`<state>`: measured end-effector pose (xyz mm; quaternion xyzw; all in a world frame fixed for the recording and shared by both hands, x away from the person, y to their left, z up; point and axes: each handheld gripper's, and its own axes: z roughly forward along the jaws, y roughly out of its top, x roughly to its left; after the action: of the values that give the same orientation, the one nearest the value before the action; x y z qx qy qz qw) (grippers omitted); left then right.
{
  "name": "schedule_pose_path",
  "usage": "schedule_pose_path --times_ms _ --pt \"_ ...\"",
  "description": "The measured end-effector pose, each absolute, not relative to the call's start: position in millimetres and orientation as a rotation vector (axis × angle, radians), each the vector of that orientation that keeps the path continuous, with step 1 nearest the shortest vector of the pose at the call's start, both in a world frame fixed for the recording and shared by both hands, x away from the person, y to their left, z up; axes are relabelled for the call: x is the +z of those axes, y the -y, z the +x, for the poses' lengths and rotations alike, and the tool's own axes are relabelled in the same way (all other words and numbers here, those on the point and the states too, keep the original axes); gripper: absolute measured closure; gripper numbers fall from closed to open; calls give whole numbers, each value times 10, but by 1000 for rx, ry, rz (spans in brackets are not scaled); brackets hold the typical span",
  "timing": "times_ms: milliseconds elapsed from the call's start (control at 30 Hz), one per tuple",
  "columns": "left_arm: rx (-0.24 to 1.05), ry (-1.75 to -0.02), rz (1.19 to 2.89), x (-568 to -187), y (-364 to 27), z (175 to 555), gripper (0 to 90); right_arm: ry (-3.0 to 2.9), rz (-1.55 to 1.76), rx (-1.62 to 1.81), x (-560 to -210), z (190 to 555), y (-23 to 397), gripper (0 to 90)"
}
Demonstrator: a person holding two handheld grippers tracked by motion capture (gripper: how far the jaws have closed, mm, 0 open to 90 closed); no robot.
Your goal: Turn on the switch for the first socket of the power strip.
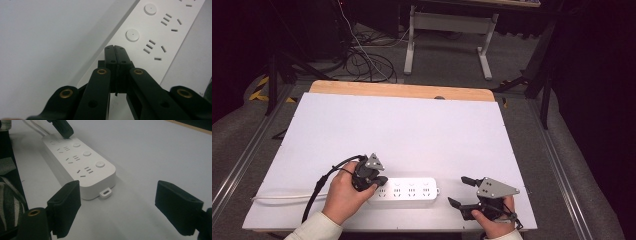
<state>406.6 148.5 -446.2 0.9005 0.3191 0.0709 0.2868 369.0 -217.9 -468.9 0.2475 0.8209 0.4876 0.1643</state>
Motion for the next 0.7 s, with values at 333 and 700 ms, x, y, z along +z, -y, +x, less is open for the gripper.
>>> schedule_pose_path --times_ms 333,700 --pt "180 -861 2391 -4475 -1498 4069 900 -2341 703 1393 -4690 3686 2176 211" --pt "176 -833 2402 -4482 -1504 4077 900 -2344 702 1394 -4692 3685 2174 211"
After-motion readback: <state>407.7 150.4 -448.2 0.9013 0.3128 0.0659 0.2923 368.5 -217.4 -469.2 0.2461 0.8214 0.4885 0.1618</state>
